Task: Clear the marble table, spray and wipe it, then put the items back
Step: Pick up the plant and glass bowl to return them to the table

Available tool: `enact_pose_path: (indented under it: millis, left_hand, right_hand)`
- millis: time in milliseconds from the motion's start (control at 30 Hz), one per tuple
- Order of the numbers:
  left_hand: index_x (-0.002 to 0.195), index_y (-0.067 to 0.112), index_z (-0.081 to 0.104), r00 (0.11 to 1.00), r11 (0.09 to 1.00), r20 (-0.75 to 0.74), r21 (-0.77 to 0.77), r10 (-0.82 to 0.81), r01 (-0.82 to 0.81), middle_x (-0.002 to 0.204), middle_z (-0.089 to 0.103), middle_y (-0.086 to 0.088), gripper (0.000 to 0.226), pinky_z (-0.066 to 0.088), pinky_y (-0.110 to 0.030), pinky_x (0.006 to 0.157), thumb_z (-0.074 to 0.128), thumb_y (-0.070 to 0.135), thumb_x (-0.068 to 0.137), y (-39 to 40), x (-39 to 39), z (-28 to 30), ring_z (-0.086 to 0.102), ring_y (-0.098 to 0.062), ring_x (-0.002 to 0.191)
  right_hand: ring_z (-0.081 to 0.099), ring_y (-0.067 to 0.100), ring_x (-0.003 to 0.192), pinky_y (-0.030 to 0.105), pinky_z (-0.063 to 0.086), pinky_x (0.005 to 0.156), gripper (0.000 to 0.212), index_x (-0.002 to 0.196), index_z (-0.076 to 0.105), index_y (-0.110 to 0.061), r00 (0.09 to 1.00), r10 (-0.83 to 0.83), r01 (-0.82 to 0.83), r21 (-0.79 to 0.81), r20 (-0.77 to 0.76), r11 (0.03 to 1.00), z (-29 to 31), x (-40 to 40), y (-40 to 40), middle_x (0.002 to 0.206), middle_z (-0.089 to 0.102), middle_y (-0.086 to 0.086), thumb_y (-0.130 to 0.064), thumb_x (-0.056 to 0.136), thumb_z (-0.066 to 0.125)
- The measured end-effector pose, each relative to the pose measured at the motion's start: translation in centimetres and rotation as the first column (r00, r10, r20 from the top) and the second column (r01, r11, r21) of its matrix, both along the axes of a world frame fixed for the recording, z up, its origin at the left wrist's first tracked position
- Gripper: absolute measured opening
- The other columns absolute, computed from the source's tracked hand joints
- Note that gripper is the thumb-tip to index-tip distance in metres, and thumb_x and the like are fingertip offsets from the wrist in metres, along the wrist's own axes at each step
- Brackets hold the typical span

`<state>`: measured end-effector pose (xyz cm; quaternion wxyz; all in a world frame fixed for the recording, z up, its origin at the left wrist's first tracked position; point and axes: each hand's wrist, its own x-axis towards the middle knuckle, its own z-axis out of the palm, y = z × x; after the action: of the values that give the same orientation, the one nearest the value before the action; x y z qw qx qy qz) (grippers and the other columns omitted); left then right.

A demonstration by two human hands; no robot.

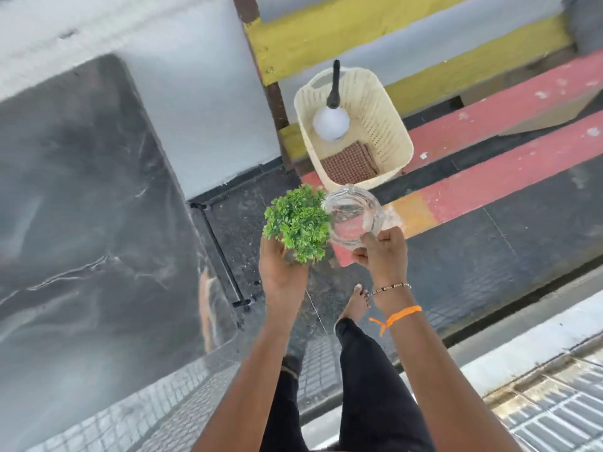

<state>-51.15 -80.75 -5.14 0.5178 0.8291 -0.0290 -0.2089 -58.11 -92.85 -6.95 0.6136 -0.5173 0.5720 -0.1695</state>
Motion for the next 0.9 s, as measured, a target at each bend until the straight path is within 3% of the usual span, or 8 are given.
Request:
enact_pose_path:
  millis: [67, 133, 233, 367, 467, 600, 733, 900]
  left_hand:
    - [0.096, 0.028, 0.048, 0.999, 0.997, -0.005, -0.054, 0.047, -0.047, 0.106, 0.062, -0.004, 0.049, 0.051, -0.032, 0.080, 0.065, -0.011, 0.071, 3.6, 0.9, 1.2, 0.059, -0.019, 0.099]
    - [0.106, 0.024, 0.052, 0.998, 0.991, 0.006, -0.114, 0.069, -0.067, 0.107, 0.064, 0.004, 0.049, 0.051, -0.023, 0.081, 0.066, -0.008, 0.071, 7.6, 2.1, 2.2, 0.060, -0.010, 0.099]
    - [0.109, 0.017, 0.055, 0.991, 0.984, 0.011, -0.119, 0.134, -0.132, 0.105, 0.065, -0.002, 0.045, 0.051, -0.024, 0.078, 0.064, -0.008, 0.072, 13.0, 4.3, 3.2, 0.062, -0.015, 0.096]
    - [0.111, 0.024, 0.056, 0.982, 0.973, 0.047, -0.154, 0.183, -0.174, 0.095, 0.064, 0.012, 0.045, 0.045, -0.002, 0.069, 0.064, -0.004, 0.076, 19.2, 7.2, 3.6, 0.059, 0.007, 0.084]
    - [0.109, 0.026, 0.055, 0.974, 0.968, 0.064, -0.137, 0.219, -0.209, 0.092, 0.062, 0.012, 0.045, 0.045, -0.003, 0.068, 0.061, -0.006, 0.077, 23.2, 9.4, 3.9, 0.058, 0.006, 0.080]
    - [0.101, 0.030, 0.052, 0.966, 0.949, -0.005, -0.183, 0.260, -0.256, 0.087, 0.060, 0.014, 0.045, 0.050, -0.022, 0.075, 0.057, -0.010, 0.079, 26.3, 12.3, 3.9, 0.057, -0.002, 0.074]
    - [0.110, 0.026, 0.056, 0.964, 0.960, 0.046, -0.116, 0.263, -0.256, 0.095, 0.063, 0.013, 0.045, 0.045, -0.004, 0.064, 0.059, -0.005, 0.078, 28.1, 15.9, 3.5, 0.058, 0.004, 0.077]
    - [0.113, 0.025, 0.049, 0.969, 0.967, 0.010, -0.056, 0.248, -0.247, 0.099, 0.060, 0.011, 0.052, 0.045, -0.007, 0.060, 0.052, -0.013, 0.077, 28.0, 21.9, 3.3, 0.056, 0.000, 0.082]
  right_hand:
    - [0.055, 0.008, 0.037, 0.021, 0.050, 0.043, 0.031, 0.070, 0.032, -0.016, 0.998, 0.001, -0.002, 0.022, 0.058, 1.000, 1.0, 1.2, 3.4, 0.060, 0.045, 0.008, -0.001, 0.085, 0.055]
    - [0.054, 0.006, 0.036, 0.019, 0.049, 0.042, 0.030, 0.071, 0.033, -0.015, 0.994, 0.015, -0.021, 0.058, 0.113, 0.998, 1.8, 2.5, 7.0, 0.060, 0.046, 0.009, -0.001, 0.086, 0.055]
    - [0.057, 0.007, 0.040, 0.018, 0.050, 0.043, 0.028, 0.072, 0.035, -0.015, 0.984, 0.073, -0.085, 0.067, 0.160, 0.994, 2.9, 4.5, 12.0, 0.060, 0.051, 0.010, -0.002, 0.086, 0.055]
    - [0.056, 0.013, 0.046, 0.020, 0.051, 0.043, 0.026, 0.072, 0.037, -0.014, 0.970, 0.146, -0.159, 0.055, 0.194, 0.986, 3.9, 7.4, 17.4, 0.065, 0.052, 0.013, -0.002, 0.085, 0.056]
    - [0.057, 0.017, 0.051, 0.021, 0.052, 0.043, 0.026, 0.072, 0.036, -0.014, 0.958, 0.210, -0.223, 0.047, 0.196, 0.974, 4.6, 9.9, 20.8, 0.067, 0.051, 0.013, -0.002, 0.085, 0.055]
    - [0.056, 0.022, 0.055, 0.022, 0.052, 0.042, 0.024, 0.073, 0.037, -0.012, 0.950, 0.260, -0.272, 0.045, 0.174, 0.961, 5.3, 13.5, 23.4, 0.070, 0.053, 0.017, 0.000, 0.084, 0.055]
    - [0.058, 0.020, 0.054, 0.021, 0.052, 0.042, 0.021, 0.075, 0.039, -0.011, 0.941, 0.292, -0.303, 0.040, 0.170, 0.952, 5.5, 17.7, 24.5, 0.073, 0.053, 0.016, -0.002, 0.084, 0.055]
    - [0.059, 0.021, 0.058, 0.023, 0.055, 0.045, 0.015, 0.083, 0.042, -0.008, 0.935, 0.310, -0.321, 0.037, 0.174, 0.946, 5.3, 24.3, 23.9, 0.082, 0.055, 0.022, -0.002, 0.085, 0.056]
